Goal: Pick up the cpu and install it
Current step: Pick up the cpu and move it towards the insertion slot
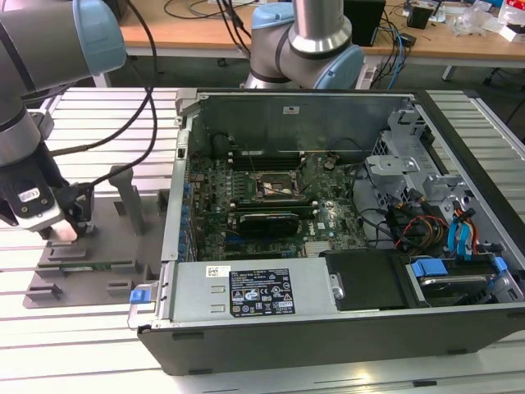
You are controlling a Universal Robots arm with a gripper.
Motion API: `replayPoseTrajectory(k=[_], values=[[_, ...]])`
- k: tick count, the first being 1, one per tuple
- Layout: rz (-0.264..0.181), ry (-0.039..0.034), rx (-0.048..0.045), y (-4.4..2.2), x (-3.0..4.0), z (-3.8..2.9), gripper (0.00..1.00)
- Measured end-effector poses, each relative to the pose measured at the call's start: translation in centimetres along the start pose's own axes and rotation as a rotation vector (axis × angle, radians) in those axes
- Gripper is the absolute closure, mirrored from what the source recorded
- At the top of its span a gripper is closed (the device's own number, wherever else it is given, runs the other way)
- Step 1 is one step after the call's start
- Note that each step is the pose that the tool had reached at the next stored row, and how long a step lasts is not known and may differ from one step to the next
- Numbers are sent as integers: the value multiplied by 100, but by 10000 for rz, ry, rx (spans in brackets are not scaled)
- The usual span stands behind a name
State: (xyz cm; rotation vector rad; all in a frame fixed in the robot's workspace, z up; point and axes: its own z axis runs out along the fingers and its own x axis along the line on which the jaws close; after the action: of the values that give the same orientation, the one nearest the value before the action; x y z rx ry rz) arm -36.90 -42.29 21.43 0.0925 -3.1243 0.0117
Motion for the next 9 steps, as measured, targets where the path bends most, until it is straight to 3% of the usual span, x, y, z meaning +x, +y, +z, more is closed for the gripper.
replayPoseTrajectory(k=[9], values=[[1, 2, 32, 5, 3, -176, 45]])
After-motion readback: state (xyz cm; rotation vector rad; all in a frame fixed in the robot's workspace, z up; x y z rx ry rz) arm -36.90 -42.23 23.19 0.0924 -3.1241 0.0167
